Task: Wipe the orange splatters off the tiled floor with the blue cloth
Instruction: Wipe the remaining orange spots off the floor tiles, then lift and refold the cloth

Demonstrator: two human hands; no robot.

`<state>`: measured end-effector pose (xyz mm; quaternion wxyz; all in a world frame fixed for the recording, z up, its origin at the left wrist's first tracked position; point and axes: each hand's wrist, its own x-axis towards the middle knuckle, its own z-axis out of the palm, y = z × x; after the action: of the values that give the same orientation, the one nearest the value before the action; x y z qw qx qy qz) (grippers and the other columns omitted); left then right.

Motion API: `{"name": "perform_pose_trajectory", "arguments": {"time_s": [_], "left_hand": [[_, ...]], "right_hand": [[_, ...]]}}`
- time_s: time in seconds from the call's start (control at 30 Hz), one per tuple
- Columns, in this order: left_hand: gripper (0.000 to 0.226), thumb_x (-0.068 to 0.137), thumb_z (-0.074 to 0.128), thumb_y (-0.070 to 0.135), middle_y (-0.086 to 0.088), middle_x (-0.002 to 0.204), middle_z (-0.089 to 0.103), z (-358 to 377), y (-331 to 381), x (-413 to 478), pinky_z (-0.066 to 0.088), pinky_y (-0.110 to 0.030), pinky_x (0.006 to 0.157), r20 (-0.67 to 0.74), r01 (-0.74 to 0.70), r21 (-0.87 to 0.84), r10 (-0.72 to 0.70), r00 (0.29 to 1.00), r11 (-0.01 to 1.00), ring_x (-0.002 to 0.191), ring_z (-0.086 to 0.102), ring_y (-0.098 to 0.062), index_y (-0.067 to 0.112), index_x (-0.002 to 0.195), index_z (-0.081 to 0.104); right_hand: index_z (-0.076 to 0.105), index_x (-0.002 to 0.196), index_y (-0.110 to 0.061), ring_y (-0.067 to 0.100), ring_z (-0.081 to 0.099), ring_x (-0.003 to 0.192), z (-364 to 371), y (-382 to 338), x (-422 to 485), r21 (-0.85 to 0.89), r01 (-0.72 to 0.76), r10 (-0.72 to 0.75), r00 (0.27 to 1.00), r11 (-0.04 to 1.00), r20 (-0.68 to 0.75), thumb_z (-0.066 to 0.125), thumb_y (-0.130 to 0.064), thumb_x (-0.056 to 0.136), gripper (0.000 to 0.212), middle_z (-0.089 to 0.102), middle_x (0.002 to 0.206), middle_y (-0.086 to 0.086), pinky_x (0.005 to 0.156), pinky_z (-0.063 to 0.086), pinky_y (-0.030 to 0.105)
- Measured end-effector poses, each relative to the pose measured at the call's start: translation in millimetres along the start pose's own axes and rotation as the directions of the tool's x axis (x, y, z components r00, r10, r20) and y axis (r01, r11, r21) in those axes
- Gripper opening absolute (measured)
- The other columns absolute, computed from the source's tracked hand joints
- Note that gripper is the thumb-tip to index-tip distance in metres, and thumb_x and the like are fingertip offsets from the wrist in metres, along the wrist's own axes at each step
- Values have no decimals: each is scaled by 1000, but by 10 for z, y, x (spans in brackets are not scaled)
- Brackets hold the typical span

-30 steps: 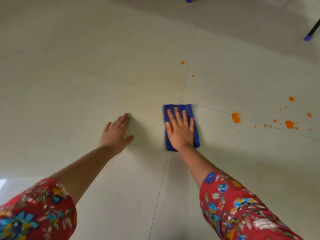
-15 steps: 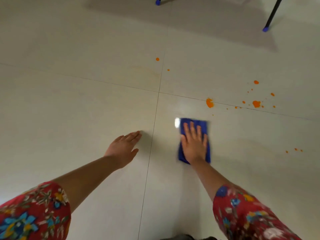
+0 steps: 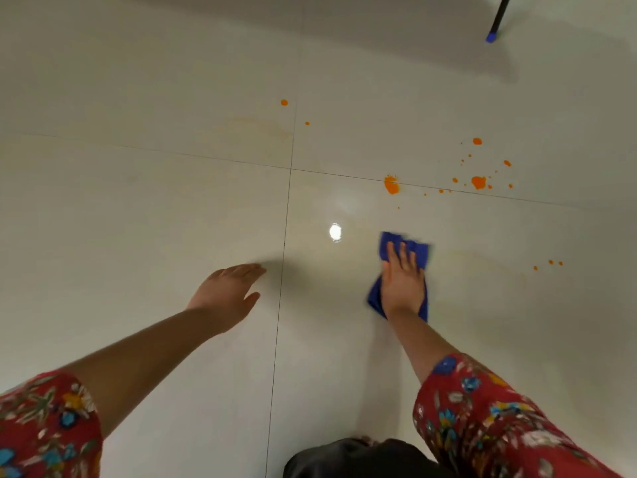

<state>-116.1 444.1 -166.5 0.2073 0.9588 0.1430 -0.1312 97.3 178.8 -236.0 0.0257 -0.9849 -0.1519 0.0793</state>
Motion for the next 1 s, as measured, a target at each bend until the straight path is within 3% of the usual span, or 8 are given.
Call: {"name": "perform_pose_trajectory", "arguments": {"time_s": [0.17,0.27,0.33,0.4,0.57,0.77,0.9,1.0], "left_hand": [[47,98,40,38,11,146,42,-144,88,-46,38,-27,101,175,-50,-21,53,983,999,127,47,-14,32,144,33],[42,98,42,37,12,140,48,-257,171,-24,41,-28,99,136,-27,-135,46,990,990,123,50,-13,32,139,42],[38,96,46,37,14,132,55,-304,266,-4,44,-28,94,109,29,-282,2,994,959,116,54,-11,32,134,49],[33,94,50,36,14,124,60,-383,378,21,46,-27,91,140,91,-438,-32,990,895,109,57,-10,31,127,55],[29,92,54,33,5,121,62,-619,740,190,45,-27,94,158,131,-632,-39,987,764,109,57,-14,25,120,62],[21,92,55,28,-1,110,66,-865,1183,482,47,-32,90,147,93,-717,19,989,691,99,62,-21,24,110,65],[27,92,55,27,0,114,63,-877,1443,736,43,-24,82,218,141,-680,14,976,720,103,59,-18,16,116,64],[27,92,56,27,0,114,63,-851,1744,1049,41,-19,74,281,174,-625,11,960,761,103,61,-20,17,115,64]], "right_hand": [[11,154,-17,29,19,147,-70,-91,-705,-110,2,13,990,994,139,31,-9,101,57,10,162,9,113,32,40],[39,146,-22,24,46,132,-377,-313,-874,180,64,-96,980,982,174,36,-12,102,45,39,152,1,96,43,31],[58,129,-20,22,58,117,-763,-365,-828,539,-75,-57,973,839,223,40,-12,101,34,60,132,2,89,41,24],[65,111,-19,22,59,110,-1226,-419,-825,766,-290,19,940,574,341,42,-9,101,26,65,119,5,89,41,25],[62,122,-14,24,64,98,-2077,-248,-807,826,-563,-68,825,-23,561,47,-15,97,28,68,109,6,84,50,33],[65,122,-15,26,68,99,-2417,1,-516,788,-595,-104,804,-157,586,69,-42,81,49,70,113,9,82,53,36],[63,120,-12,27,71,85,-2258,228,-348,725,-635,-50,761,-268,647,58,-26,88,35,72,98,9,76,53,37],[63,114,-11,31,64,99,-2038,586,-146,700,-576,-9,774,-422,633,42,-22,89,34,67,108,12,89,47,41]]}}
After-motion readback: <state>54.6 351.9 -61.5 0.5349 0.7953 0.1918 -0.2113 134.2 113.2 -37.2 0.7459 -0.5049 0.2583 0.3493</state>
